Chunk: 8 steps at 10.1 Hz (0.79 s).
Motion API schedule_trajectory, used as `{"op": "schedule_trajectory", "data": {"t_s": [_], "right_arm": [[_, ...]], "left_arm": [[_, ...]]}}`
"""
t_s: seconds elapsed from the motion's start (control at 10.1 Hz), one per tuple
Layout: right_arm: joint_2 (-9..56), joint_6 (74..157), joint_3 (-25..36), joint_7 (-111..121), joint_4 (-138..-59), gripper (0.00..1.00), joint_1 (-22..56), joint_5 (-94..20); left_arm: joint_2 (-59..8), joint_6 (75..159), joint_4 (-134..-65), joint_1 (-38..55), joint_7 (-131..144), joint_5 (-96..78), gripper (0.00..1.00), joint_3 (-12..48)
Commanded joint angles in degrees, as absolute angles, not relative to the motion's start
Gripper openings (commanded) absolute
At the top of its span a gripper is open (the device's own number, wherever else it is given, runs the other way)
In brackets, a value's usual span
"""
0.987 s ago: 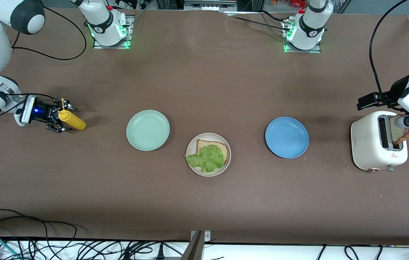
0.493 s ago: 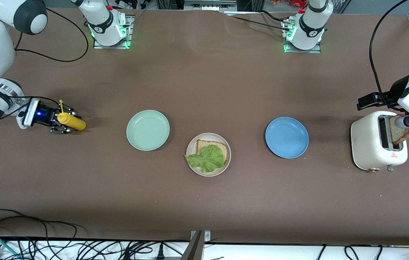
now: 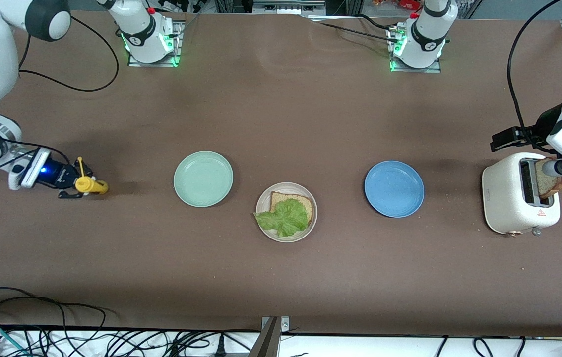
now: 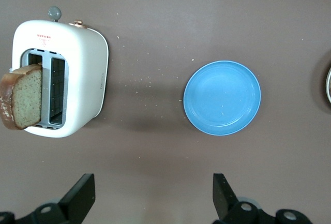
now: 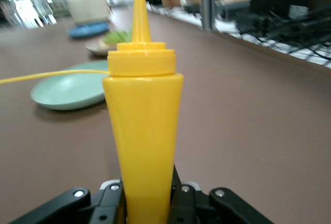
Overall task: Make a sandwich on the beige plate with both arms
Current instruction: 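Grasp the mustard bottle with the right gripper and lift it, then carry the mustard bottle with the right gripper over the beige plate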
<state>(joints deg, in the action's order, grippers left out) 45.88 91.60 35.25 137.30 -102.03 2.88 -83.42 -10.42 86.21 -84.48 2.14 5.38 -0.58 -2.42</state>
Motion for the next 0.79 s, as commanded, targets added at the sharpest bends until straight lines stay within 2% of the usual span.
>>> {"op": "schedule_trajectory", "data": {"t_s": [0.0, 0.2, 0.39, 0.69], "right_arm": [[43.9, 97.9, 48.9, 123.7, -99.3, 0.00, 19.9, -82.2], [44.4, 105.3, 58.1, 105.0, -95.0, 0.00, 34.5, -75.4], [44.5, 109.1, 58.5, 85.4, -88.9, 0.00, 40.3, -66.7], [44.5, 109.4, 58.6, 68.2, -81.5, 0.00, 46.7, -53.7]], "left_arm": [[-10.5, 86.3, -84.3, 2.1, 5.2, -0.7, 1.00, -2.5], [-10.5, 86.3, -84.3, 2.1, 5.1, -0.7, 1.00, -2.5], [-10.5, 86.3, -84.3, 2.1, 5.1, -0.7, 1.00, -2.5], [-10.5, 86.3, -84.3, 2.1, 5.1, -0.7, 1.00, -2.5]]}}
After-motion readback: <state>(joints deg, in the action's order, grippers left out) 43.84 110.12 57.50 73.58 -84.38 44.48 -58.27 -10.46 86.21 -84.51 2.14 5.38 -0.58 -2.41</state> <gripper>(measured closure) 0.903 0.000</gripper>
